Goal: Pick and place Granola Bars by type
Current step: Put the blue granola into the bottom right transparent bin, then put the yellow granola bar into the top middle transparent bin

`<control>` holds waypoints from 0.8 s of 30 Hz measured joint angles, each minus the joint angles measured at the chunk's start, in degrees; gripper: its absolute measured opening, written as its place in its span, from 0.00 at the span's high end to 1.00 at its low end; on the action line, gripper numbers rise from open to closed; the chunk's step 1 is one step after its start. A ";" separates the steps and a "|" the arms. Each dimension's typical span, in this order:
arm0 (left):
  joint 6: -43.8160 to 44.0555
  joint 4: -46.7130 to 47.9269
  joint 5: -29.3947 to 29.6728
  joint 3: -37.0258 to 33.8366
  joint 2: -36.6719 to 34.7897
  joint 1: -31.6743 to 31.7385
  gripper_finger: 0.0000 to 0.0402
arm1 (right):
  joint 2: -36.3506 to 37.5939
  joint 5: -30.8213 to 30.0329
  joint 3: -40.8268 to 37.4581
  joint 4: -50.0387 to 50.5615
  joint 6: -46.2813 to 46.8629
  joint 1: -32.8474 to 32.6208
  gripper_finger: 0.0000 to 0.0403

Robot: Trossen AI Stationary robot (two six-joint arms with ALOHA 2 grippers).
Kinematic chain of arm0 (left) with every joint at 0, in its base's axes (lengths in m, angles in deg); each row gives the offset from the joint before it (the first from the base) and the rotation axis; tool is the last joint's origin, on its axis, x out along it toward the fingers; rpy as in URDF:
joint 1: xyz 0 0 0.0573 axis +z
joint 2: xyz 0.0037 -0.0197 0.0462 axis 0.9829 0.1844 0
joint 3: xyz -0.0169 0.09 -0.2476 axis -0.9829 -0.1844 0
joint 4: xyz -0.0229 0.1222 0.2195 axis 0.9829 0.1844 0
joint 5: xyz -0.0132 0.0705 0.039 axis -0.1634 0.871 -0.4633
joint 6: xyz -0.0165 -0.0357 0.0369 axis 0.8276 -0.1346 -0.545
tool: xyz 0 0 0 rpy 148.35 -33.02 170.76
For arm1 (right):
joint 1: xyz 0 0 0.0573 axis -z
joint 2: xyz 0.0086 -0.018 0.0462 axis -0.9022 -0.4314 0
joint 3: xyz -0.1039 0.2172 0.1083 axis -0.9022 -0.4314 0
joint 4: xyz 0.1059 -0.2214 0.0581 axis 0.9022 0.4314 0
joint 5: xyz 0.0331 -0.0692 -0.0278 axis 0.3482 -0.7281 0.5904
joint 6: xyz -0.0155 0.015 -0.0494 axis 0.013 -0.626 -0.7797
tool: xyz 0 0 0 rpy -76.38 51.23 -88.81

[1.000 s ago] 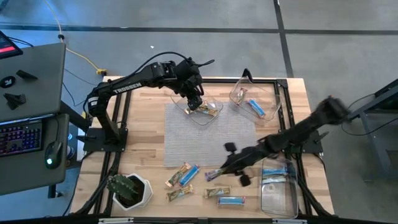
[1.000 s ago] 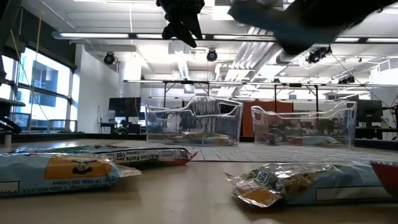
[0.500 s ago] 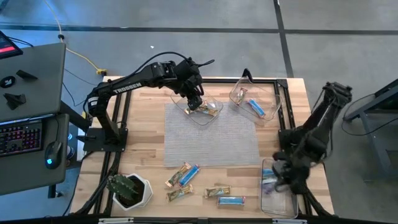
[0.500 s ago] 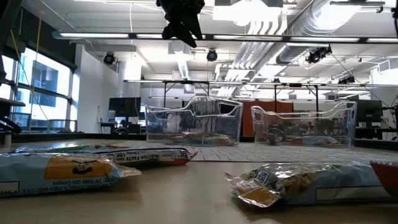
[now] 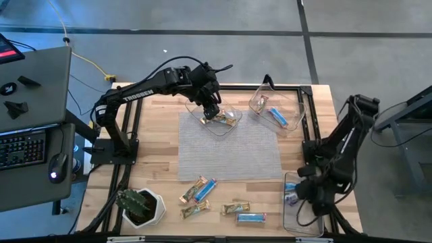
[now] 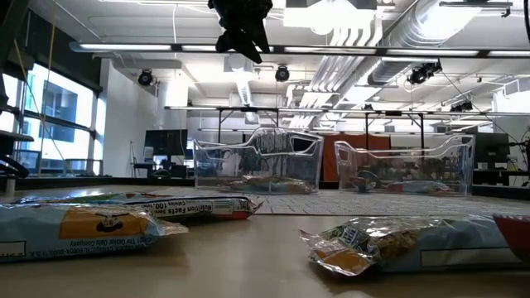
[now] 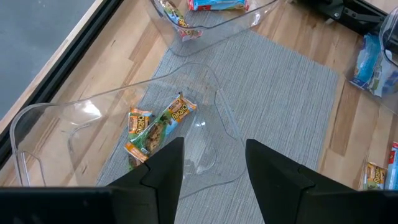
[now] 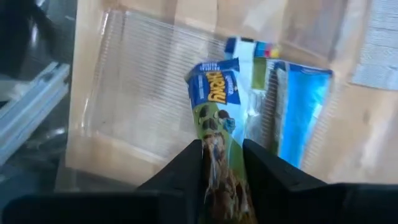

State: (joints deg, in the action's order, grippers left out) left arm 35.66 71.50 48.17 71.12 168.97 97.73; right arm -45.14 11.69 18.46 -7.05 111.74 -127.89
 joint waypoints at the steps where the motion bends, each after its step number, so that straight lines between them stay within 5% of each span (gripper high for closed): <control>1: 0.00 0.00 0.00 0.00 0.00 0.01 0.58 | -1.22 0.75 0.00 -0.97 -0.87 0.50 0.75; 9: -0.01 0.00 0.00 0.00 0.00 0.00 0.58 | -7.29 6.28 0.07 -3.51 -2.60 3.89 0.65; 17: -0.01 -0.01 0.00 0.00 0.00 0.02 0.58 | -3.52 13.04 3.31 1.80 -6.04 8.94 0.61; 20: 0.00 0.00 0.00 0.00 0.00 0.02 0.58 | -0.43 10.39 6.67 5.08 -8.97 10.61 0.62; 24: -0.95 -1.49 1.09 0.00 0.00 0.00 0.58 | 4.36 -3.66 10.25 4.97 -21.03 11.35 0.62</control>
State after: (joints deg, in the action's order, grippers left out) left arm 34.71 70.01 49.26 71.12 168.97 97.73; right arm -40.78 8.03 28.71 -2.08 90.71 -116.54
